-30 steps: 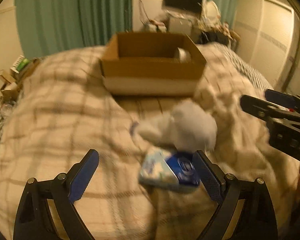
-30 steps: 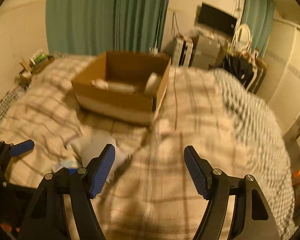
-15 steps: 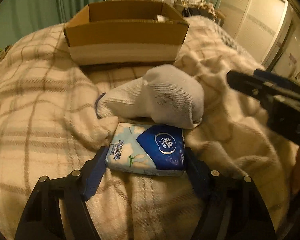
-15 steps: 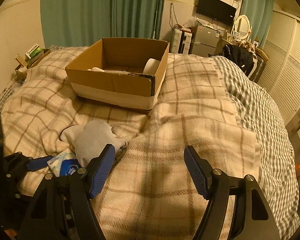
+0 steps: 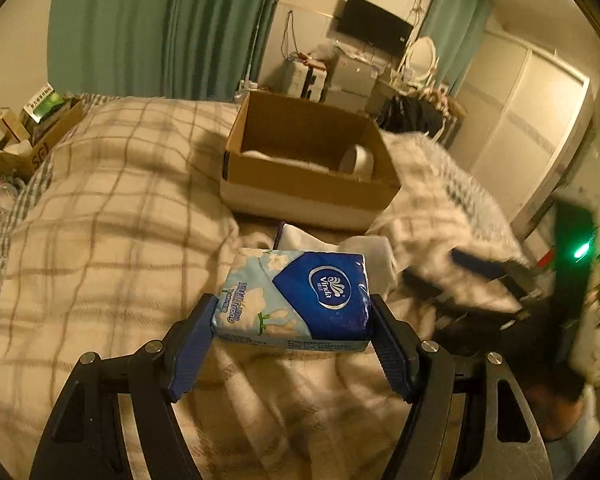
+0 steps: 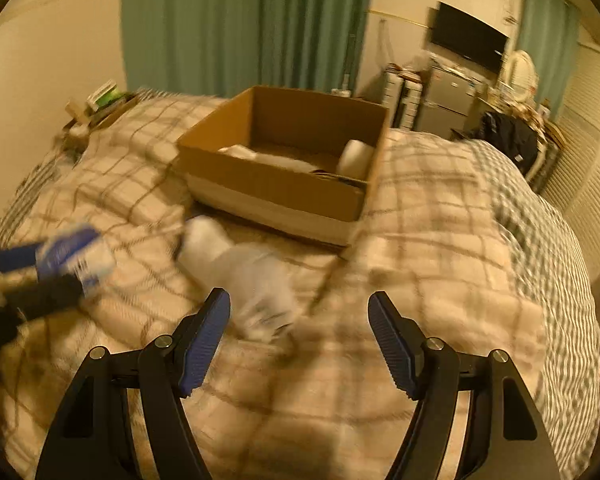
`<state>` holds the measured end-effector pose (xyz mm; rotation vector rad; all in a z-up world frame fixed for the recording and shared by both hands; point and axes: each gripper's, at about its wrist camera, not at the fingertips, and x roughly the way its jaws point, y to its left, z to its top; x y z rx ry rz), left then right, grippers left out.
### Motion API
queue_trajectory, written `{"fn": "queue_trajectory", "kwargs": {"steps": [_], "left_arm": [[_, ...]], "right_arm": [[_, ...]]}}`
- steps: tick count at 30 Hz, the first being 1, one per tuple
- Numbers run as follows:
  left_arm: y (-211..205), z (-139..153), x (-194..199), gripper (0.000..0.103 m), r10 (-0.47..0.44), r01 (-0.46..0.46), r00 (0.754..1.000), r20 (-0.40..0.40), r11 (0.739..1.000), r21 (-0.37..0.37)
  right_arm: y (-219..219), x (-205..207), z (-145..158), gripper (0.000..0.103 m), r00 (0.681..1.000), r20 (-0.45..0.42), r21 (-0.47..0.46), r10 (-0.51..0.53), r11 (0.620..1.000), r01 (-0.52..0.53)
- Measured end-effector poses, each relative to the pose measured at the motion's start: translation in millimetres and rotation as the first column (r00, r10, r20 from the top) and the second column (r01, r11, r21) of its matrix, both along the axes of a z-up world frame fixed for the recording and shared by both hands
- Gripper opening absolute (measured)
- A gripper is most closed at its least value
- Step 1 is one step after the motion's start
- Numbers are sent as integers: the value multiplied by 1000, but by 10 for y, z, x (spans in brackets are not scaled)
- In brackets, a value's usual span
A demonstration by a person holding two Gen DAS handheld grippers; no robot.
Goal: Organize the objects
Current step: 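Grasp the white sock with the right tool while the left tool holds the tissue pack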
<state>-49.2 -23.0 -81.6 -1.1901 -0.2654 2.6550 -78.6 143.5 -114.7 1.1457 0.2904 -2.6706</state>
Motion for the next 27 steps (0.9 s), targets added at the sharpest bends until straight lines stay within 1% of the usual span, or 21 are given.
{"fn": "queue_trajectory", "kwargs": {"steps": [2,4,6,8,10,11,14,17,19,21,23,26,27], "left_arm": [[-56,2,-14,76,0,0,1000,4,1000,21],[-69,-72,-31,76,-4,4,1000,19,1000,7],[-110,-176,-39,76,-2,1,999,48,1000,10],[-178,-257,-35,76,-5,3,997,81,1000,26],[-239,-295,-2,76,-12,5,994,105,998,64],[-250,-300,7,76,-21,13,994,111,997,71],[-198,-322,86,76,-51,46,992,119,998,45],[-150,-348,185,76,-61,60,990,128,998,19],[-149,-326,257,76,-66,64,988,138,998,17],[-171,-278,343,76,-69,66,988,136,997,29],[-205,-205,405,75,-52,50,991,122,998,24],[-257,-15,438,75,-26,26,998,66,1000,10],[-263,66,416,75,-14,14,999,36,1000,-8]], "right_arm": [[-117,-71,-69,73,999,27,18,41,999,-41],[-215,-171,-148,73,996,57,35,69,997,-71],[-251,-260,-202,73,995,76,53,62,996,-66],[-225,-308,-214,73,996,78,57,40,997,-44],[-145,-316,-226,73,996,84,25,21,999,-23],[-94,-307,-254,73,995,95,6,12,1000,-12],[-22,-279,-306,73,994,113,-10,-11,1000,12],[-8,-240,-272,73,995,96,-13,-18,1000,19],[-8,-214,-249,73,996,84,-11,-22,1000,23],[-3,-195,-234,73,997,79,-11,-26,1000,27],[23,-174,-206,73,997,69,-18,-30,999,31],[53,-152,-148,73,998,53,-31,-37,999,38],[57,-159,-133,73,998,52,-32,-37,999,38]]}}
